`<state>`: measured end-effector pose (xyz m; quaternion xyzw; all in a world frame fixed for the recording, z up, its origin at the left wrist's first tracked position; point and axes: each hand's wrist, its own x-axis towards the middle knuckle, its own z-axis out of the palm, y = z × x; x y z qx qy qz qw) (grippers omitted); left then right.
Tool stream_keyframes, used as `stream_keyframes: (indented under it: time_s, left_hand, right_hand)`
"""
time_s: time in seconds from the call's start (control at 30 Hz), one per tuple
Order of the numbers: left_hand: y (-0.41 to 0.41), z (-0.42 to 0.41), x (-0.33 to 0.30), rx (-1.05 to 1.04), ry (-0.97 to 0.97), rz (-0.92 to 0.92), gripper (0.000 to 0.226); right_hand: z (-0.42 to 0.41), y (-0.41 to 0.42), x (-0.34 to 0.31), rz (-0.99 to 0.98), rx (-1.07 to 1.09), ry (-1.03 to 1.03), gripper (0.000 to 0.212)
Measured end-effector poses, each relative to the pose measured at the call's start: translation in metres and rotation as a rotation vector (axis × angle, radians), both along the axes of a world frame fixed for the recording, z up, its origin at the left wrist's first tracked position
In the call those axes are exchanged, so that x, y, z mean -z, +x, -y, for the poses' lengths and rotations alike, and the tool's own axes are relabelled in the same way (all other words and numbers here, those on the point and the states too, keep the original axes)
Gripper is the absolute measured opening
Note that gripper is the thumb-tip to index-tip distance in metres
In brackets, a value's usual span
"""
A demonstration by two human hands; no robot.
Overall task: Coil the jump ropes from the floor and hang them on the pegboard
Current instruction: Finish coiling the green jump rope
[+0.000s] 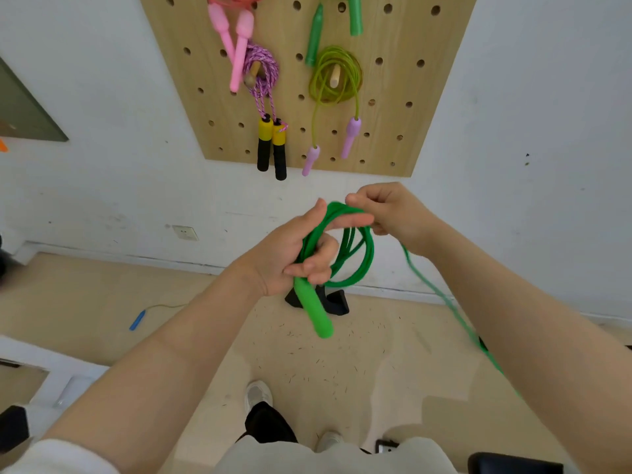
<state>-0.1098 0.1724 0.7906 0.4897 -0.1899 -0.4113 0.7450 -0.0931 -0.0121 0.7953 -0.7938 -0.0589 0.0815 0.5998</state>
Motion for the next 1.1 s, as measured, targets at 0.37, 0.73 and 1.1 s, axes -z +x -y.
stream_keyframes:
  time_s: [0.37,0.73,1.1]
  left_hand:
    - [0.031,-0.006,0.028,-0.697,0.388,0.110,0.041]
    - [0.001,-0.012,0.003,0.015,0.084,-0.046,0.066]
    - [0.039,-0.005,0.025,-0.640,0.052,-0.083,0.048]
  right_hand:
    - [-0.039,-0.030,0.012,-0.022,-0.523,-0.659,0.025]
    - [-0.015,-0.001,-0.010,0.141,0.060,-0.050,0.015]
    - [-0.024,-0.026,0.015,-0.100,-0.413,-0.609,0.027]
